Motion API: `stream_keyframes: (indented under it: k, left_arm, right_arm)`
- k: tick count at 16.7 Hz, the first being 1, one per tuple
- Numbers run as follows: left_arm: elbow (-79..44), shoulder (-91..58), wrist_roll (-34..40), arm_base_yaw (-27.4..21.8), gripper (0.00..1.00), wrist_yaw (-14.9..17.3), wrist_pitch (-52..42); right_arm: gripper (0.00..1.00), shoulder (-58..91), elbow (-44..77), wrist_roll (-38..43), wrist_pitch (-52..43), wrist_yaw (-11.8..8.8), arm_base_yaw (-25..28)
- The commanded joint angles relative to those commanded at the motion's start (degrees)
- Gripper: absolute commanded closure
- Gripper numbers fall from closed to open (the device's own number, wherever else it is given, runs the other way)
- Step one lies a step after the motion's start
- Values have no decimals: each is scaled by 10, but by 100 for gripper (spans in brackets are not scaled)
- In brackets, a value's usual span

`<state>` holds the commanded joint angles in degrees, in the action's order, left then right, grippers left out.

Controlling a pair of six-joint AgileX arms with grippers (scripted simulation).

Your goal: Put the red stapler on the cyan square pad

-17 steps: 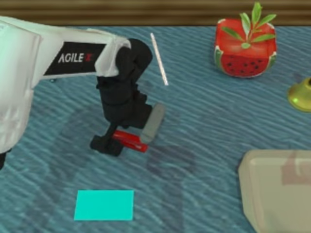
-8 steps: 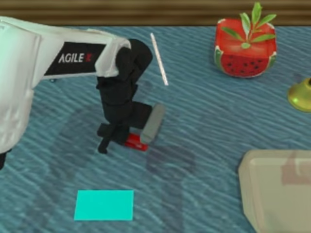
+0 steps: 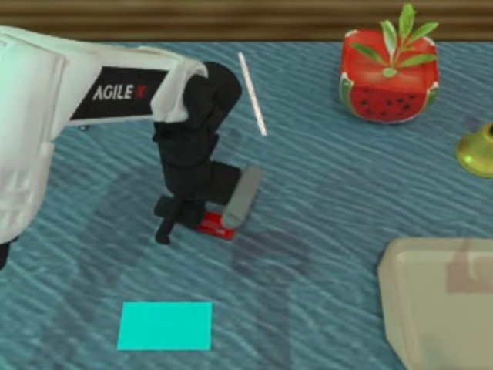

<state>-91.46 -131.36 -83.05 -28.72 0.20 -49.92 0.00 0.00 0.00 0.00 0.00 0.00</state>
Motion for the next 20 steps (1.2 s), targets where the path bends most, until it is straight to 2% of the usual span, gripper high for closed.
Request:
stream_keyframes:
  k: [5, 12, 20]
  left_arm:
    - [-20, 7, -2, 1, 100, -1, -23]
    - [-118, 61, -1, 9, 100, -1, -183]
    - [-101, 88, 19, 4, 100, -1, -186]
  right_arm:
    - [0, 0, 0, 0, 0, 0, 0]
    - [0, 0, 0, 0, 0, 0, 0]
    - [0, 0, 0, 0, 0, 0, 0]
